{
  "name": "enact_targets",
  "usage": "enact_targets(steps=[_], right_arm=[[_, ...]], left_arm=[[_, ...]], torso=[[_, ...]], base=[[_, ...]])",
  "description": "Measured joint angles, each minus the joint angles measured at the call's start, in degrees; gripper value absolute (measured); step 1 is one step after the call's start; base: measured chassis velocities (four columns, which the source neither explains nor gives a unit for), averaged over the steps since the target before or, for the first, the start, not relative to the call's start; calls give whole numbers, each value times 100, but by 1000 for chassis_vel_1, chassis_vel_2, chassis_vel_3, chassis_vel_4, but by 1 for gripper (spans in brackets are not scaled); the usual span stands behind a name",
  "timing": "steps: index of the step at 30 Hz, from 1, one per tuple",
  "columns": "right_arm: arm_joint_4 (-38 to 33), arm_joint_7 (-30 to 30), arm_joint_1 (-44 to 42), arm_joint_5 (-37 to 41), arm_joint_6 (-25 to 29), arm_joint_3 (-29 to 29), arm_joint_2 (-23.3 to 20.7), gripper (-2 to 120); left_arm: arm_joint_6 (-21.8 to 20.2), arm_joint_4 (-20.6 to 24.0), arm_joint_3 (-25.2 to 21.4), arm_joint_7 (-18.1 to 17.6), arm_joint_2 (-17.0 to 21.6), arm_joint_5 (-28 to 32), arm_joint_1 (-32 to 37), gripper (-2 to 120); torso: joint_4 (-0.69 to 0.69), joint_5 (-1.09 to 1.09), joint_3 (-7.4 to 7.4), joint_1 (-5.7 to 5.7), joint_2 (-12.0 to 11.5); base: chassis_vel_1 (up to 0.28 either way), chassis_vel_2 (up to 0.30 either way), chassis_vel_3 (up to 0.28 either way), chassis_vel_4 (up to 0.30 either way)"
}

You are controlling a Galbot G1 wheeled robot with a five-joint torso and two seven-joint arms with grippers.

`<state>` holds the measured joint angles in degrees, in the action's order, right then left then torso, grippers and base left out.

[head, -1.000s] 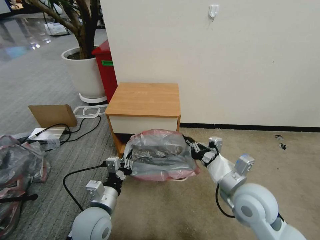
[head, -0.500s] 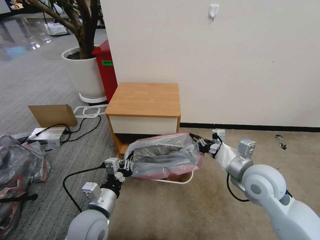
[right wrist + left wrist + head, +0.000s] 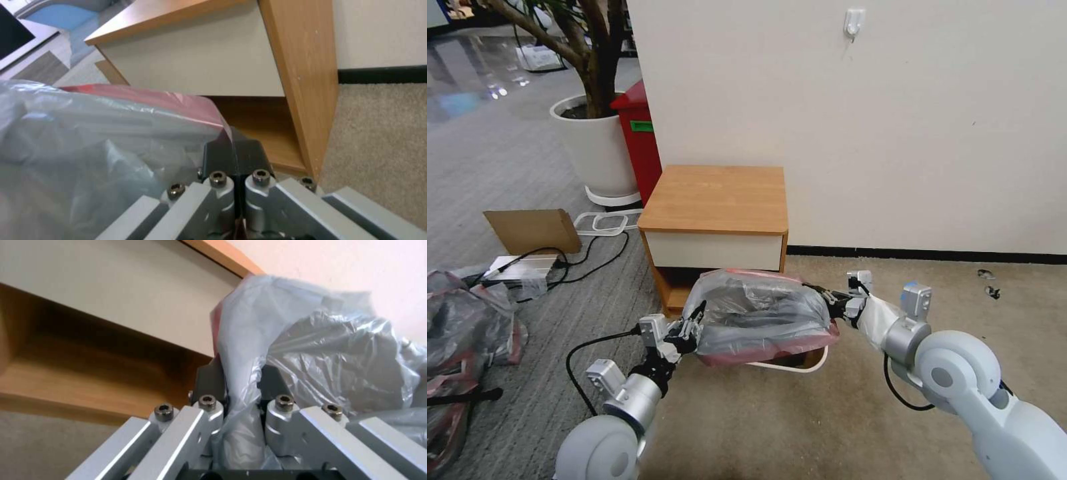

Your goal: Pick up the garbage bag from the table and place it over the trash can.

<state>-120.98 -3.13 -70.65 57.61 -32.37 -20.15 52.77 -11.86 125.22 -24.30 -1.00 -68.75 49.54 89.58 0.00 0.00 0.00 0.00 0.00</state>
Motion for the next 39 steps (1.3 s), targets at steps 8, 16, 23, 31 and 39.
enact_targets(steps=[8, 16, 23, 31, 39], right_arm=[[-94, -31, -158, -5, 104, -94, 55, 0], [-241, -76, -267, 56, 242, -118, 130, 0], [-556, -651, -326, 794, 429, -310, 245, 17], [-856, -1137, -621, 1246, 537, -731, 406, 45], [-1317, -1796, -1033, 1753, 947, -961, 847, 69]], left_arm=[[-183, -128, -105, -197, -16, 880, -163, 7], [-254, -256, -189, -359, -59, 1207, -242, 7], [-281, -373, -186, -361, -48, 1215, -341, 7], [-283, -501, -162, -363, -43, 1191, -431, 7], [-251, -502, -203, -419, -28, 1178, -438, 7]], torso=[[0, 0, 0, 0, 0], [0, 0, 0, 0, 0], [0, 0, 0, 0, 0], [1, 0, 0, 0, 0], [1, -1, 0, 0, 0]], base=[[0, 0, 0, 0], [0, 0, 0, 0], [0, 0, 0, 0], [0, 0, 0, 0], [0, 0, 0, 0]])
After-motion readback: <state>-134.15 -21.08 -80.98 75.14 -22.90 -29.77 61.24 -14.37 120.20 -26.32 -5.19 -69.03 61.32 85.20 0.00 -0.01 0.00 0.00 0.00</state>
